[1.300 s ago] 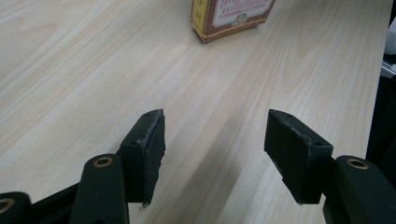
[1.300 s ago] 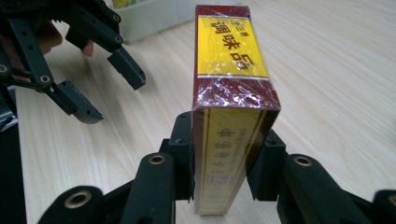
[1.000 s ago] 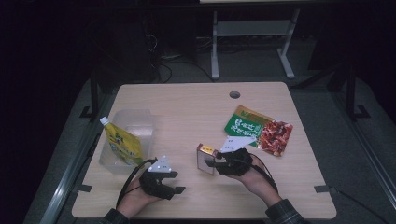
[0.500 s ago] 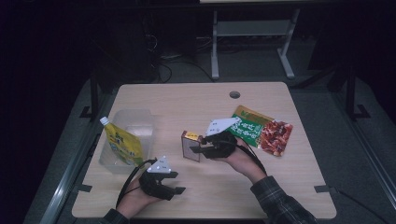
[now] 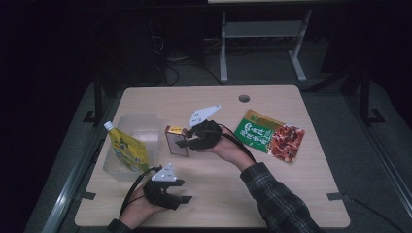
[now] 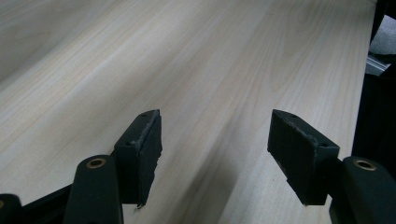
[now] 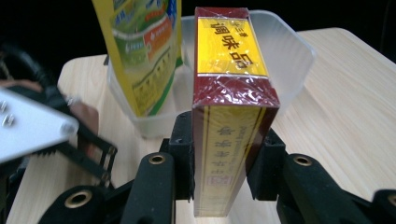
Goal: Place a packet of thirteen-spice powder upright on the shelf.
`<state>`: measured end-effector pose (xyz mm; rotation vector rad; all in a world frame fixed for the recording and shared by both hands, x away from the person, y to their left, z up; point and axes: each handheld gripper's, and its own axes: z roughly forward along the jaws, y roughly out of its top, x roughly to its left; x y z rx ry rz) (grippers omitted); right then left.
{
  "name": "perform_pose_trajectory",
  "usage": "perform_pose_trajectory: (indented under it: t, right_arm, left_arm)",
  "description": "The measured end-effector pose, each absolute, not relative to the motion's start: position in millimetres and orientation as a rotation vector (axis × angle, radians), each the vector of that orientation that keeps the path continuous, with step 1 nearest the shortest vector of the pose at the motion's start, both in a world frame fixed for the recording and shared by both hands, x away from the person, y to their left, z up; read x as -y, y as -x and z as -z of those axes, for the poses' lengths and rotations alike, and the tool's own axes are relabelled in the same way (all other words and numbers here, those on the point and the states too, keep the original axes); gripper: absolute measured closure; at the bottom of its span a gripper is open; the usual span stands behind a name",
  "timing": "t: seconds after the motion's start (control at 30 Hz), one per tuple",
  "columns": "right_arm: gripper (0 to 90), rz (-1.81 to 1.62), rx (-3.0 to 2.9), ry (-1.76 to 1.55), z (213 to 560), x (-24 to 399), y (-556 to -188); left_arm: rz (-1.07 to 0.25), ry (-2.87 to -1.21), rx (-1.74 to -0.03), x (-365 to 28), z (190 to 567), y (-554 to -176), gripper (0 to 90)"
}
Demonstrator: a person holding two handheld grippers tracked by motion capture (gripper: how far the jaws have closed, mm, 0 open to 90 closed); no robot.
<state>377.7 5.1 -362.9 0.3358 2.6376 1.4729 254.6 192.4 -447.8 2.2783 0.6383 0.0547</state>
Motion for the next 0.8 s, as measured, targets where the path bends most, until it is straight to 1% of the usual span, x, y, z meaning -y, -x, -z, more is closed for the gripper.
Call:
perform_pose_trajectory:
  t: [0.2,0.47,0.8]
  right_arm:
    - [67.0,-1.473,-2.664,-0.296,357.4,-28.4,-388.7]
    - [67.0,-1.452,-2.698,-0.25,359.7,-56.5,-402.2]
    - [67.0,-1.43,-2.717,-0.235,367.1,-73.2,-411.1]
  left_arm:
    - [-0.055,-2.281,-0.629,-194.5,448.2,-250.0,33.8]
    - [-0.056,-2.277,-0.637,-196.1,448.4,-245.5,33.5]
    - [-0.057,-2.259,-0.647,-198.0,446.7,-243.8,33.4]
